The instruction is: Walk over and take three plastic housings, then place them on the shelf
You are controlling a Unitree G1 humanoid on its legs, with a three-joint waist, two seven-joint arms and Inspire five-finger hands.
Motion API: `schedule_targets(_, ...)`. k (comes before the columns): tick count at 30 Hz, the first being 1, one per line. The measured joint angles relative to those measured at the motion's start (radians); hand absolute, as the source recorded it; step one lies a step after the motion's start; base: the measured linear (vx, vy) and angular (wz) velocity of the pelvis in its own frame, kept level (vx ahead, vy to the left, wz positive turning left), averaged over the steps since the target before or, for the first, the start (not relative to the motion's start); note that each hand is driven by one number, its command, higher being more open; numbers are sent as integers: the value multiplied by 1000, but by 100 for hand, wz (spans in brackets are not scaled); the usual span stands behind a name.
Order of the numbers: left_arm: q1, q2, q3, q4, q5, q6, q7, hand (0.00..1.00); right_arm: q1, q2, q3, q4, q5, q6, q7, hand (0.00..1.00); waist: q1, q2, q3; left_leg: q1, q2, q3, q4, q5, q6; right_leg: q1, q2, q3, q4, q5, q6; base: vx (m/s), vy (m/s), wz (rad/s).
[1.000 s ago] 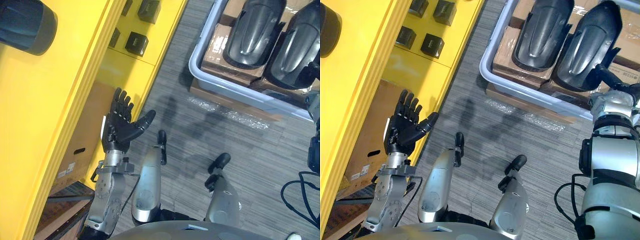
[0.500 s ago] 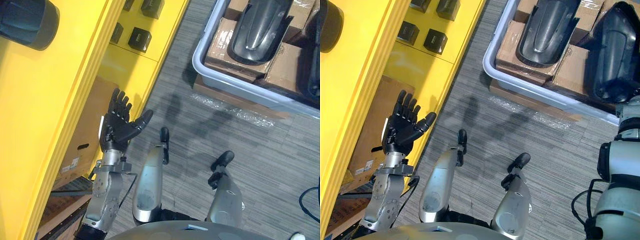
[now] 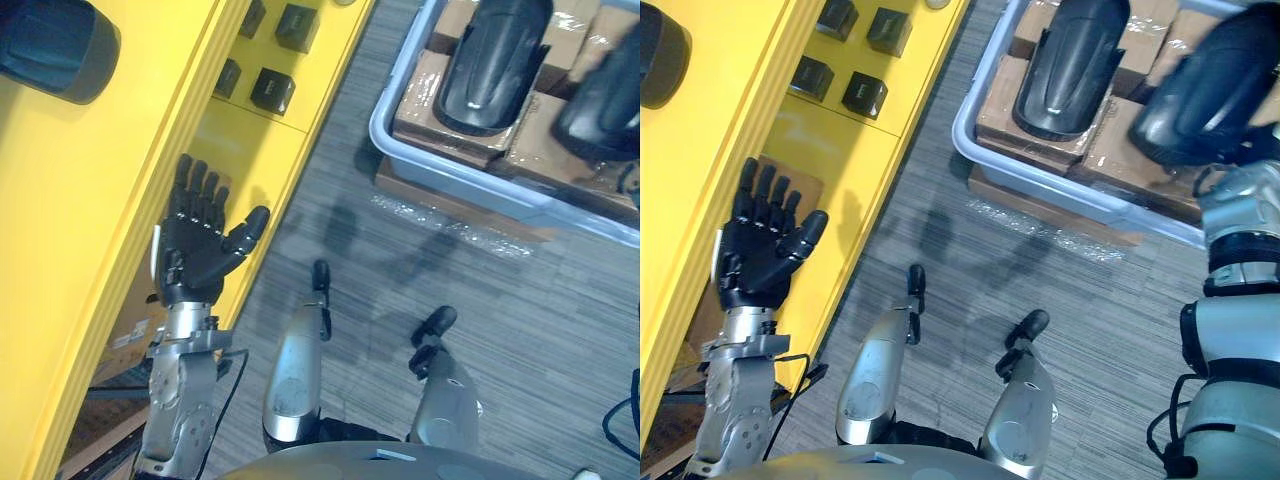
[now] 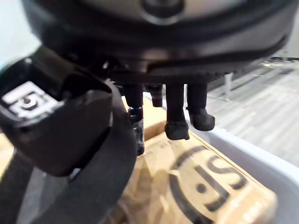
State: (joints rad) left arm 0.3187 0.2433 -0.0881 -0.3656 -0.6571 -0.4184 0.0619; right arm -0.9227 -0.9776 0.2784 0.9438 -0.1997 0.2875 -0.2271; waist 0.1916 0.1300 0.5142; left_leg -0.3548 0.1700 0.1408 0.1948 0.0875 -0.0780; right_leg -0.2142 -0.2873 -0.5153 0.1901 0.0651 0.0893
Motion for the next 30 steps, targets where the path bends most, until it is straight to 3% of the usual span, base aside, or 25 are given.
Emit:
schedule_targets(5,44,-3,29,-57,0,0,-8,100,146,13,-51,-182,-44,-51,-48,0,-2,-77,0,80,-4,11,-66,25,-7,48,0,-1,-2,-11,2,0,-3,1)
schedule_targets(13,42,-13,26,-58,1,9,-66,100,297,96,-124,-293,-92,-63,-116,0,-8,-142,-35,140,-3,24,-115,42,-12,97,11,0,-38,-6,12,-2,-2,-1)
schedule_targets(16,29,-12,12,-57,1,63,-120,100,329,119,-137,-294,-111,-61,-130,0,-9,-160,-63,154,-4,35,-125,43,-12,105,11,4,-47,-1,17,15,-1,-6)
schedule_targets(20,-37,-6,-66,-33,-3,186,-173,100,353,124,-145,-321,-142,-58,-133,0,-10,-166,-97,190,-6,58,-136,37,-15,131,17,28,-76,9,29,9,4,-13)
schedule_targets(22,-94,25,-116,25,-20,299,-177,100,357,191,-144,-330,-165,-60,-134,0,-22,-185,-153,209,2,82,-151,34,-18,140,33,50,-112,20,28,31,-20,-29)
schedule_targets(26,-185,46,-184,117,-71,471,-168,100,359,277,-135,-331,-192,-60,-145,0,-45,-211,-190,242,17,109,-149,23,-29,164,52,76,-142,29,23,42,-29,-25)
schedule_targets(30,-274,37,-244,214,-209,645,-155,100,359,296,-131,-355,-239,-57,-188,0,-61,-214,-204,265,24,134,-155,17,-37,163,61,104,-145,31,21,20,-9,-18)
